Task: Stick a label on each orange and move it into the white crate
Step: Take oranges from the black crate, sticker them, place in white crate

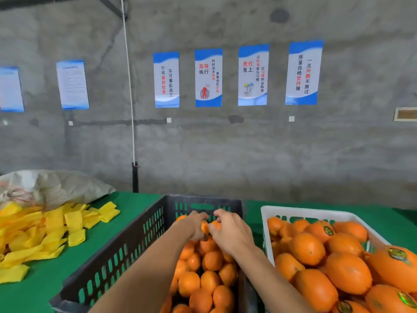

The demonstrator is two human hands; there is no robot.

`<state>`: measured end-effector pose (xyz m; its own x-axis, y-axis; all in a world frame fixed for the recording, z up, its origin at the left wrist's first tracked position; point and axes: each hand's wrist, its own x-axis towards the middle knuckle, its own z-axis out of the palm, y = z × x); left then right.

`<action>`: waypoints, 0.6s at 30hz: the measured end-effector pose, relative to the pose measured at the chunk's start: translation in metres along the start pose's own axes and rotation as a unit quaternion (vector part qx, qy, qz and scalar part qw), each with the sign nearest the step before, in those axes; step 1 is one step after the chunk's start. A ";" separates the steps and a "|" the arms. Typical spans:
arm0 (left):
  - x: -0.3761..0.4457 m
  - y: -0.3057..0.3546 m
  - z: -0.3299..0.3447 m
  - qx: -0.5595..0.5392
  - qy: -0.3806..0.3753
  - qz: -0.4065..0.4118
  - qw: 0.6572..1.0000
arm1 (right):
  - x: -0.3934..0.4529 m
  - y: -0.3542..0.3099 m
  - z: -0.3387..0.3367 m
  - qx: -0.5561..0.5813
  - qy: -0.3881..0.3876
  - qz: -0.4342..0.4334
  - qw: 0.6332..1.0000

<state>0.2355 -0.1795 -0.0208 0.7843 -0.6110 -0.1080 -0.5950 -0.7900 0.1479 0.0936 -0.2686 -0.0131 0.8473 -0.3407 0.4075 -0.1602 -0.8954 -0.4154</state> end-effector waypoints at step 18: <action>-0.018 0.012 -0.032 0.015 -0.030 0.060 0.998 | -0.014 0.009 -0.009 0.041 0.081 -0.016 0.996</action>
<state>0.2195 -0.1761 0.0139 0.6948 -0.7031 -0.1510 -0.6904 -0.7110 0.1336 0.0756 -0.2742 -0.0155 0.7572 -0.3596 0.5452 -0.0860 -0.8824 -0.4627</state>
